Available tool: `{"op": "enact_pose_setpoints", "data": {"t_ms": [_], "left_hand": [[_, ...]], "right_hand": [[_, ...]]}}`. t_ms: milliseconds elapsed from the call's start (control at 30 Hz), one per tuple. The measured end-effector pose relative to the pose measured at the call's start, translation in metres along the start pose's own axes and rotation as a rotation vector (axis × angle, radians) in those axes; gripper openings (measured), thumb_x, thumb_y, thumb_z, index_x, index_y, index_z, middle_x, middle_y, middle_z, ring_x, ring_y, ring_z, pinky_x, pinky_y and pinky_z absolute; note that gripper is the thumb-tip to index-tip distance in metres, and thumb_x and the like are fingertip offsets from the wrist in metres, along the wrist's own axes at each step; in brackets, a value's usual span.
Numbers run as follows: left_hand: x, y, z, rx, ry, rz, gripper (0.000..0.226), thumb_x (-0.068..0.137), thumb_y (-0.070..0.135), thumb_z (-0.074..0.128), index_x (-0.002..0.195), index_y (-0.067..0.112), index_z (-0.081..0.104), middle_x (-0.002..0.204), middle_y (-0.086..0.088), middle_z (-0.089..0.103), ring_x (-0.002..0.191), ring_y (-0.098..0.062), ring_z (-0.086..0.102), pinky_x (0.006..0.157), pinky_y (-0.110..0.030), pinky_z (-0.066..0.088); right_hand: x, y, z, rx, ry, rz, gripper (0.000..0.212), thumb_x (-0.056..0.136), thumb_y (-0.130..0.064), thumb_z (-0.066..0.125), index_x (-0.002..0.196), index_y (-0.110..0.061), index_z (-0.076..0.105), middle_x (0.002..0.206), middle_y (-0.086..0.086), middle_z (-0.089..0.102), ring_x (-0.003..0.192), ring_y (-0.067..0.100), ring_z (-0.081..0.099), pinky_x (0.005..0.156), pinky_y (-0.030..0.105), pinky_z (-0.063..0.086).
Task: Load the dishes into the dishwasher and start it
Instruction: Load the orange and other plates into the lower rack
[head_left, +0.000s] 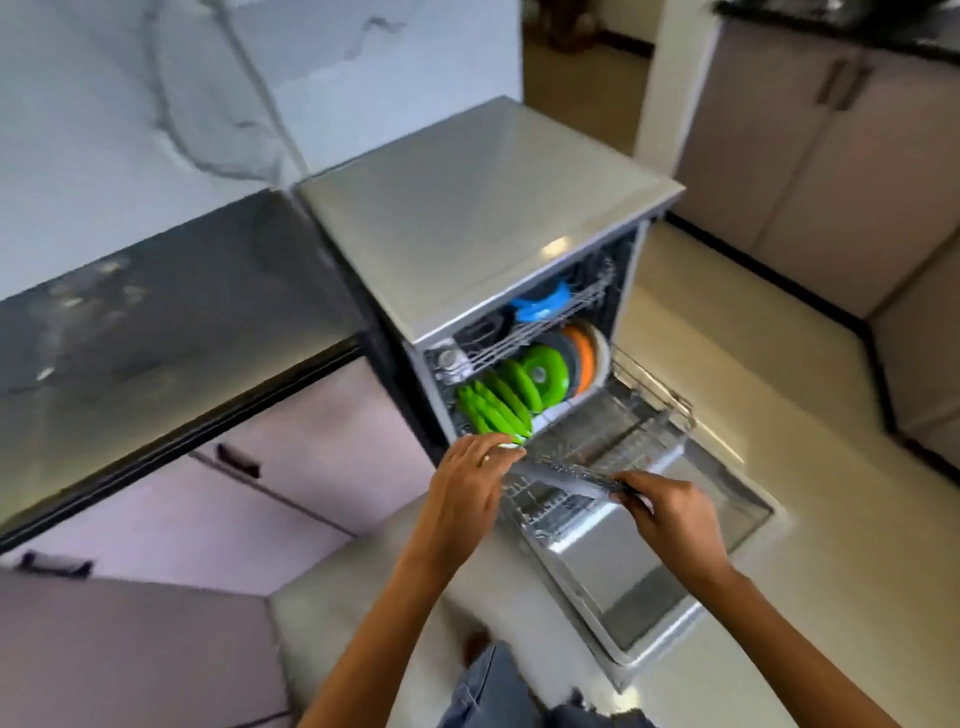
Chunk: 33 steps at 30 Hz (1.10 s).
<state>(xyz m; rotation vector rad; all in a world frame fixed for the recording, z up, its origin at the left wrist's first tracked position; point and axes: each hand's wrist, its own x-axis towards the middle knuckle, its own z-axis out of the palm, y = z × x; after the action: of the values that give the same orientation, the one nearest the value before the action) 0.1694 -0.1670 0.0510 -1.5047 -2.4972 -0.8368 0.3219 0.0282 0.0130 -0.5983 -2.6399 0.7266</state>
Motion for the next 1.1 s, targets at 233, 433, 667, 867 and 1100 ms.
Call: {"op": "enact_pose_setpoints", "data": {"t_ms": [233,433,667,867,1100], "left_hand": [[0.077,-0.024,0.127,-0.071,-0.225,0.03,0.03,0.083,0.0,0.06,0.109,0.013,0.067,0.111,-0.001,0.059,0.099,-0.021,0.054,0.091,-0.033,0.041],[0.152,-0.088,0.26,-0.082,-0.409,0.043,0.021,0.089,0.017,0.054,0.105,0.017,0.067,0.116,0.0,0.062,0.103,-0.021,0.057,0.089,-0.041,0.051],[0.247,-0.164,0.408,0.039,-0.471,0.163,0.028,0.085,0.016,0.052,0.107,0.006,0.067,0.121,-0.012,0.062,0.111,-0.028,0.058,0.095,-0.047,0.048],[0.315,-0.204,0.504,0.295,-0.712,0.255,0.052,0.092,0.023,0.053,0.139,0.004,0.044,0.147,-0.017,0.038,0.138,-0.031,0.033,0.114,-0.047,0.019],[0.382,-0.22,0.562,0.608,-0.879,0.286,0.059,0.1,0.043,0.028,0.151,0.015,0.018,0.159,-0.006,0.008,0.146,-0.024,0.001,0.115,-0.045,-0.007]], "right_hand": [[-0.005,0.105,0.011,-0.033,0.196,0.487,0.016,0.075,-0.009,0.077,0.086,-0.02,0.071,0.06,0.0,0.065,0.051,0.026,0.061,0.047,0.026,0.041],[0.051,0.184,0.079,0.027,0.299,0.712,0.018,0.074,-0.014,0.078,0.088,-0.024,0.072,0.062,-0.006,0.068,0.054,0.015,0.065,0.046,0.027,0.044],[0.14,0.278,0.164,0.163,0.414,0.771,0.016,0.079,-0.033,0.068,0.089,-0.021,0.072,0.065,-0.01,0.068,0.057,-0.001,0.061,0.051,0.022,0.046],[0.201,0.339,0.211,0.179,0.464,0.761,0.012,0.078,-0.017,0.074,0.091,-0.015,0.073,0.072,-0.001,0.072,0.063,0.013,0.068,0.054,0.032,0.051],[0.262,0.39,0.248,0.161,0.373,0.741,0.015,0.08,-0.027,0.069,0.073,-0.015,0.062,0.059,0.003,0.062,0.061,0.029,0.061,0.053,0.038,0.048]]}}
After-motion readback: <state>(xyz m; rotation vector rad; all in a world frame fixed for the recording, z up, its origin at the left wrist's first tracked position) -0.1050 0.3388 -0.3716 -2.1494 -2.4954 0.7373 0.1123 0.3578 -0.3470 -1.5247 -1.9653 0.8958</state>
